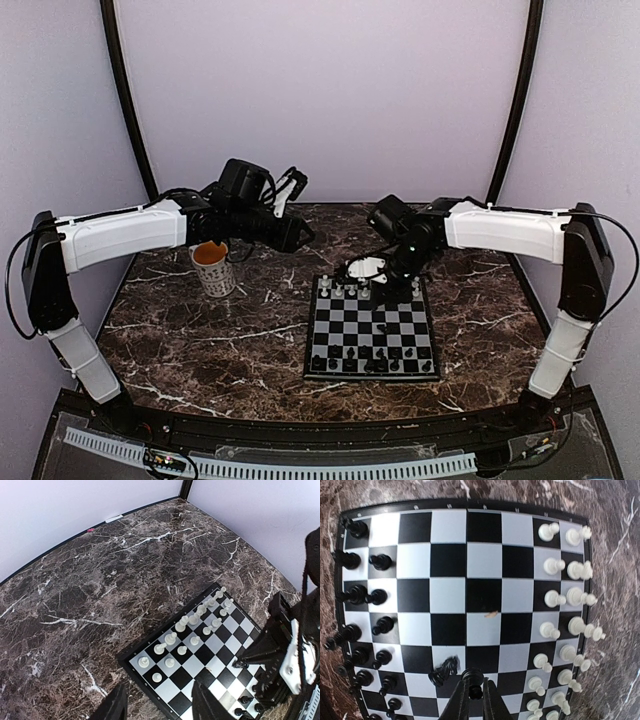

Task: Set up the chess pieces on the board
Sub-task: Pick up the pawn from the chessboard, then place the pawn at h7.

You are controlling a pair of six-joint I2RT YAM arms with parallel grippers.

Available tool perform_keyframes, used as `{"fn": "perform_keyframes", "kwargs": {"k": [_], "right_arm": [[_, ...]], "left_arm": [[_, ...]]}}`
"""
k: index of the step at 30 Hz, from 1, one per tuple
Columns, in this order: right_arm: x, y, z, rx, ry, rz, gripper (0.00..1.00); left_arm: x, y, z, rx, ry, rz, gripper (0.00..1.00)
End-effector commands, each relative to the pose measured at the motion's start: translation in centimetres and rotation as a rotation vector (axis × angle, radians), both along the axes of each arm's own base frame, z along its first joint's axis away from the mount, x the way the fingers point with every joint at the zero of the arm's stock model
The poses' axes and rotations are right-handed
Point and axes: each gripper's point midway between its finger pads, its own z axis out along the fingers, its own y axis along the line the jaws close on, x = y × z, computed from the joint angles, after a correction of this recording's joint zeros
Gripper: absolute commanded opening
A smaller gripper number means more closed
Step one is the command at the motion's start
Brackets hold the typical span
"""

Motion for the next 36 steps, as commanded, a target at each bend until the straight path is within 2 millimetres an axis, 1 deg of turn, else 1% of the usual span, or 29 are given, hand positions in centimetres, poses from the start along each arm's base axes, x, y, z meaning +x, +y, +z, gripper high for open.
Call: {"fn": "perform_keyframes", "kwargs": {"k": [1,4,8,12,15,19,23,36], "right_arm": [[-1.3,3.6,1.9,0.053,0.004,0.061,0.12],[-2.3,6.0,2.2,0.064,0.014,0.11,0.12],[-4.0,9.1,1.7,0.063,0.037,0.181,0.12],[-5.6,11.5,1.1,0.056,0.054,0.239,0.12],[-6.5,12.6,0.2,0.041,0.074,0.262,0.12],[-7.3,13.1,-1.2,0.002,0.091,0.281,0.12],[-7.8,13.0,-2.3,-0.019,0.101,0.288,0.12],[-8.1,12.7,-4.1,-0.055,0.133,0.287,0.13]], "left_arm": [[0.3,1.5,2.6,-0.01,-0.065,0.057,0.46],[0.8,2.4,2.9,-0.021,-0.067,0.1,0.47],[1.2,3.2,3.3,-0.042,-0.064,0.144,0.47],[1.5,3.8,3.6,-0.047,-0.074,0.172,0.47],[1.5,3.8,3.6,-0.046,-0.073,0.171,0.48],[1.5,3.8,3.6,-0.046,-0.072,0.169,0.48],[1.4,3.8,3.8,-0.047,-0.076,0.168,0.48],[1.5,3.7,3.5,-0.039,-0.069,0.164,0.48]]}}
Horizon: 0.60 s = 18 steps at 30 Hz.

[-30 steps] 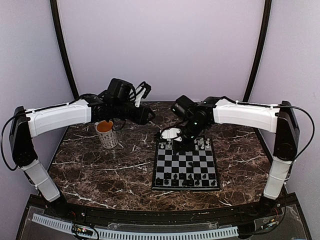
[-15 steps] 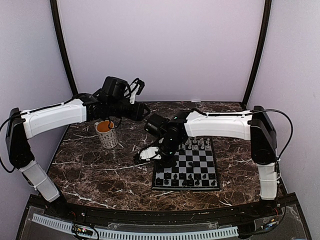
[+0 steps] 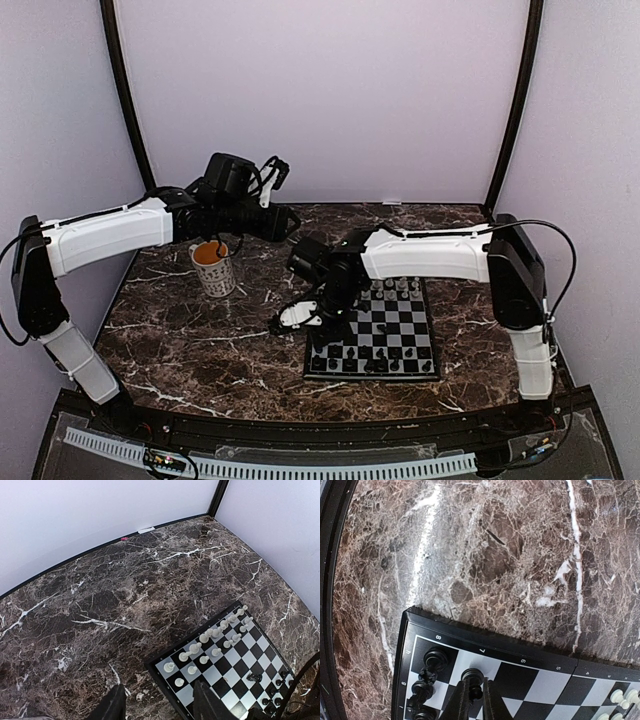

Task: Set up the chess pieces on the board
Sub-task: Place the pawn at h7.

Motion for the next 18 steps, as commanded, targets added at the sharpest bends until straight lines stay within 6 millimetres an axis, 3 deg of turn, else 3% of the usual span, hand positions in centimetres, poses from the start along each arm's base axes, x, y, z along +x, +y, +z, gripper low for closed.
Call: {"fn": "perform_keyframes", "kwargs": {"k": [1,13,18], "right_arm": [[-0.5,0.0,-0.6,-0.019,0.017,-0.002,0.13],[-0.2,-0.1,-0.8,-0.026,0.005,-0.01,0.16],[0.0,-0.1,1.1,-0.005,-0.017,-0.014,0.17]], "left_arm": [[-0.3,0.5,1.6,-0.023,-0.027,0.007,0.48],[-0.3,0.4,1.6,-0.023,-0.025,0.003,0.48],[-0.3,0.3,1.4,-0.02,-0.022,0.0,0.48]]}}
